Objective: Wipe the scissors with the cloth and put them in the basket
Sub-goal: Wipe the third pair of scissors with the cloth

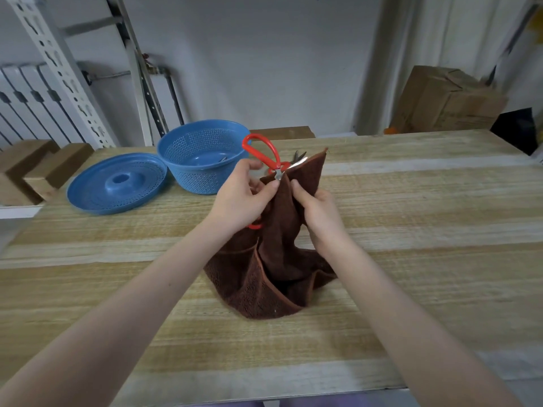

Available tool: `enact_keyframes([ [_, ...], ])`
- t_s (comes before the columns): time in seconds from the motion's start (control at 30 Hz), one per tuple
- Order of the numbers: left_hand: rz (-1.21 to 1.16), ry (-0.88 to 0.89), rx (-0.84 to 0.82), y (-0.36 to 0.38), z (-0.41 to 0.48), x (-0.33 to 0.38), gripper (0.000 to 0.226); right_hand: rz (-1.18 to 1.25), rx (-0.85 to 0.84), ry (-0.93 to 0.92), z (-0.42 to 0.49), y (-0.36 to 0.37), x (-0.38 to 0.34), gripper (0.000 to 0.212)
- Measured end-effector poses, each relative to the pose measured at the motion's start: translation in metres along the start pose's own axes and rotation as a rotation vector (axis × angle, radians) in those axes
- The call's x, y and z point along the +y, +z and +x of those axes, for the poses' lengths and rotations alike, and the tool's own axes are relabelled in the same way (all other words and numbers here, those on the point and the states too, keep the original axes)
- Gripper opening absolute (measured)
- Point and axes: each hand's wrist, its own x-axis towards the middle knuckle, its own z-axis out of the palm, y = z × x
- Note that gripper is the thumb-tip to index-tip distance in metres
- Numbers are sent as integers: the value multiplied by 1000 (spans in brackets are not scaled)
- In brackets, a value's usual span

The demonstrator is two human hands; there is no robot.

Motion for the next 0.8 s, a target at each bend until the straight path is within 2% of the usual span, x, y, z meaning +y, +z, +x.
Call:
enact_keyframes([
  [0.07, 22, 45, -48, -6, 0, 8, 60, 34, -18, -8, 0, -2, 1, 19],
  [0.17, 32, 133, -159, -14, 0, 12, 82, 59, -42, -19, 0, -5, 3, 18],
  [0.27, 65, 85, -306, -18, 5, 14, 81, 55, -63, -44, -3, -6, 5, 17],
  [0.43, 93, 125, -377, -18, 7, 11, 85, 22, -7, -41, -6, -3, 12, 15],
  [0.53, 78, 145, -400, -17, 6, 9, 93, -26, 19, -78, -6, 2, 10, 12],
  [0.67, 115, 210, -394, -14, 3, 12, 87, 79, 69, -50, -5, 8, 7, 11],
  [0.8, 19, 174, -388, -14, -1, 15, 83, 101, 103, -66, -6, 5, 11, 19],
])
